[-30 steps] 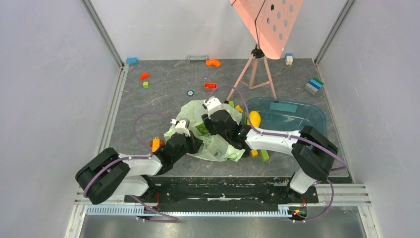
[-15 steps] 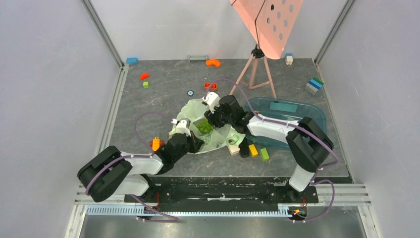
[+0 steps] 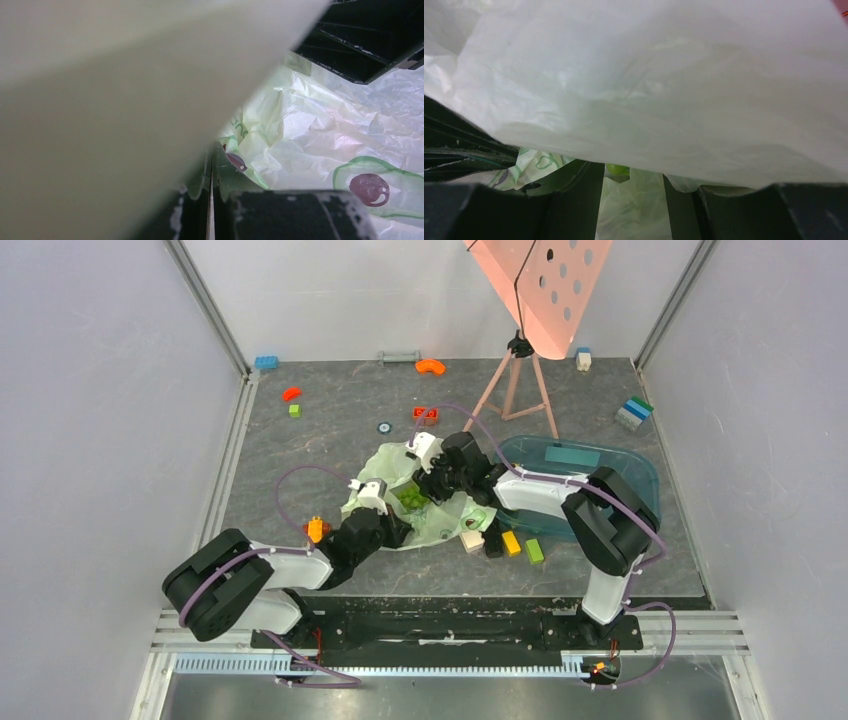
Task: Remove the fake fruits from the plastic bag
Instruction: Take out the fake fruit from the plastic bag.
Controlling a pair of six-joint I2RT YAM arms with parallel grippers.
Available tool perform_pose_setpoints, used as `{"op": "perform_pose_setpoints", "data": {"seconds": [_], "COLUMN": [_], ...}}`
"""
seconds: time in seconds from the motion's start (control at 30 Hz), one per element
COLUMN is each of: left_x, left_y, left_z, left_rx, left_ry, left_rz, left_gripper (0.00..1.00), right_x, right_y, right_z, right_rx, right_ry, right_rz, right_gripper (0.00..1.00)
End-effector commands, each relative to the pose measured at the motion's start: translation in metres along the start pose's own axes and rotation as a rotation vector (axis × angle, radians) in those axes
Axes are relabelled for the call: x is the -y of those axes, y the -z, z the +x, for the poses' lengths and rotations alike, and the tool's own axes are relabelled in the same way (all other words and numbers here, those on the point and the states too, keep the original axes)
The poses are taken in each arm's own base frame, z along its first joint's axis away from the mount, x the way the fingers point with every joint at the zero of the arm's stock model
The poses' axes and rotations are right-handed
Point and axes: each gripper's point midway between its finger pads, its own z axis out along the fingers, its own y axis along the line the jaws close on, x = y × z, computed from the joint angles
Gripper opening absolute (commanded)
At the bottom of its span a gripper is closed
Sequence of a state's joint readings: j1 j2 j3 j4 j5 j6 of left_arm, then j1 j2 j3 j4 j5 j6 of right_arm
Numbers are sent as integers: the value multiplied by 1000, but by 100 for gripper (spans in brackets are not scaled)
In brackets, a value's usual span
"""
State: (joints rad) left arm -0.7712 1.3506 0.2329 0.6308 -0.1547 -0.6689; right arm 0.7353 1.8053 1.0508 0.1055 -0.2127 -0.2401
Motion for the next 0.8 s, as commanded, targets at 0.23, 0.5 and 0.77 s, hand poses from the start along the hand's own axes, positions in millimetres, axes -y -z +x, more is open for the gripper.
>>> {"op": "perform_pose_setpoints", "data": {"seconds": [0.23, 0.5, 0.77], "left_x": [11, 11, 11], "left_y": [-5, -5, -6], "left_z": [-15, -15, -14], "left_rx": [51, 49, 46], "left_ry": [-5, -6, -5], "left_rz": [27, 25, 22], "left_gripper": [2, 2, 2], "right_x": [14, 11, 2], "right_y": [-12, -11, 6], "right_z": [-24, -26, -34], "right_rx": [76, 87, 123], "right_ry": [4, -13, -20], "right_rz": [14, -19, -42], "right_gripper": [42, 11, 8]}}
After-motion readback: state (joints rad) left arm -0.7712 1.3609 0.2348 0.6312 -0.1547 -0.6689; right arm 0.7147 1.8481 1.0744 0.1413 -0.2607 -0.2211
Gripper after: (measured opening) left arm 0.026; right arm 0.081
